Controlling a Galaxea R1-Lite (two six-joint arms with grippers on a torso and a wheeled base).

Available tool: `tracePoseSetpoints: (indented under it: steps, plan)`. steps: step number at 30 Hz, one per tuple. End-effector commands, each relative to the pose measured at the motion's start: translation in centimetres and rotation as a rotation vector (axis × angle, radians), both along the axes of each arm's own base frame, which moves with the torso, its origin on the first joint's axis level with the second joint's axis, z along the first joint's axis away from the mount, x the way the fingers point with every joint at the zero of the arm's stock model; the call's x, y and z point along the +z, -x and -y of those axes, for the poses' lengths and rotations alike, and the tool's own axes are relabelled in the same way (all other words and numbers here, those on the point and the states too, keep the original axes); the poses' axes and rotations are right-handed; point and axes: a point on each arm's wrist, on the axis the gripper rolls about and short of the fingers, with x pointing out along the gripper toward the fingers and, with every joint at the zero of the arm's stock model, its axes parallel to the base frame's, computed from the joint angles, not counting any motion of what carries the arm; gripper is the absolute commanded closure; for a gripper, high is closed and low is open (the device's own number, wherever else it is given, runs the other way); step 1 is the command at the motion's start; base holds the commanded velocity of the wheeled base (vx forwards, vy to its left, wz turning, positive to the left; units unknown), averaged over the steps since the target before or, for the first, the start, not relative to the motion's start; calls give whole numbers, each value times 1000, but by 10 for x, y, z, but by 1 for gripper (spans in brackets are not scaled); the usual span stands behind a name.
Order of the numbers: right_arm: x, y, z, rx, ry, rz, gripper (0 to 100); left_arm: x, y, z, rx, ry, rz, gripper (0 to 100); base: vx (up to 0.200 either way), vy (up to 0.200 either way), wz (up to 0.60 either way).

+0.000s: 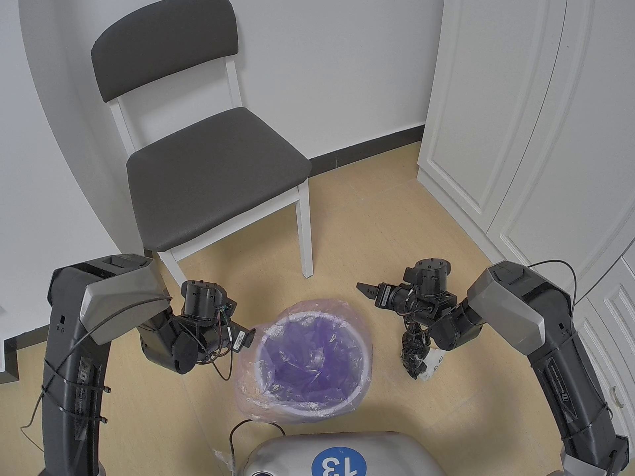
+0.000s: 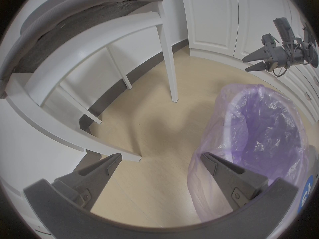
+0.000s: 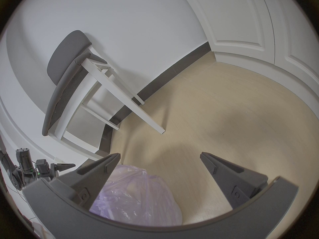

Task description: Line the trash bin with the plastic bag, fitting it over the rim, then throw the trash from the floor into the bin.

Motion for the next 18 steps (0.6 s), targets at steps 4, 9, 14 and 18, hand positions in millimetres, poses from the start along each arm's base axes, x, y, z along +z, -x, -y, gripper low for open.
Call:
tracePoseSetpoints:
  steps: [4,9,14,18]
  plan:
    - [-1,0,0,1,1,-2,0,-1,-10,-1,1,3,-60,0,0,0,0]
    - [0,0,0,1,0,0,0,2,-22,3,-25,6,-126,0,0,0,0]
    - [-1,0,0,0,0,-4,0,3,-30,5,-33,2,-158,0,0,0,0]
    - [0,0,0,1,1,-2,0,2,-29,4,-31,18,-165,0,0,0,0]
